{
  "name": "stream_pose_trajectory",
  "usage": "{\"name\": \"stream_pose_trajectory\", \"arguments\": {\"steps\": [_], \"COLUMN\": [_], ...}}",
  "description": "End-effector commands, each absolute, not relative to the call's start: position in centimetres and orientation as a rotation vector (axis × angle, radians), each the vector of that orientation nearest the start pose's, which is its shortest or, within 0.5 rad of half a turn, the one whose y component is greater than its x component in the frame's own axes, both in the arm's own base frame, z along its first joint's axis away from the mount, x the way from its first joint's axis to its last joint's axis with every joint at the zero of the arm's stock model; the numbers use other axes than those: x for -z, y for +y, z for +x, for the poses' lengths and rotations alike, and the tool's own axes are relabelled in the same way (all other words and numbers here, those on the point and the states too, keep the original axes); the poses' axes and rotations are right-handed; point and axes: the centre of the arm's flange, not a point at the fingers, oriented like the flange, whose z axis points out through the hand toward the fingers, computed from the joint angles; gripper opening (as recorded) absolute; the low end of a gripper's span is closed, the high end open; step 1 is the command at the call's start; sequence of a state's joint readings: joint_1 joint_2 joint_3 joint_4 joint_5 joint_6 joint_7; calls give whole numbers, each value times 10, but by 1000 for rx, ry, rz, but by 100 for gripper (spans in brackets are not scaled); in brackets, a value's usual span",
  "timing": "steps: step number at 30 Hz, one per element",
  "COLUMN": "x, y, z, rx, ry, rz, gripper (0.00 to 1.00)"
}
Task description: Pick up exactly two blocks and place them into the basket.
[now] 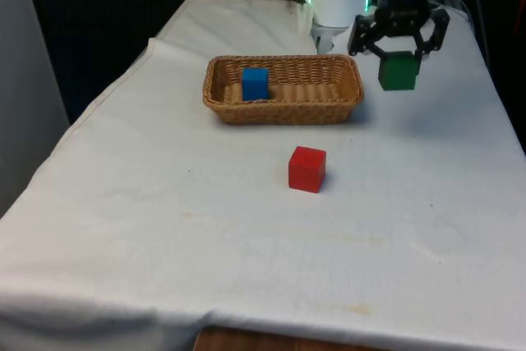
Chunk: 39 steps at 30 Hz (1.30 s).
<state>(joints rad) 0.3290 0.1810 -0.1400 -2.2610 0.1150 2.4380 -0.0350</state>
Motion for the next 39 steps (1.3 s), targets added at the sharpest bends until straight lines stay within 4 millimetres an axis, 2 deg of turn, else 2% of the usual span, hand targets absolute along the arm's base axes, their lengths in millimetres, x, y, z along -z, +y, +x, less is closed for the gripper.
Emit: {"name": "stream_pose_trajectory", "arguments": {"steps": [1, 4, 12, 14, 16, 27, 29, 39], "x": [-286, -289, -309, -307, -310, -296, -295, -277], "y": [96, 92, 64, 67, 57, 23, 24, -3], "z": [525, 524, 516, 518, 512, 493, 495, 471], "rx": [9, 9, 66, 52, 76, 95, 78, 100], "ry": [-223, -228, -267, -263, -273, -277, -279, -276], "rz": [-3089, -3082, -3073, -3073, -3067, -3057, -3063, -3064], "gripper": [13, 13, 13, 13, 13, 13, 13, 13]}}
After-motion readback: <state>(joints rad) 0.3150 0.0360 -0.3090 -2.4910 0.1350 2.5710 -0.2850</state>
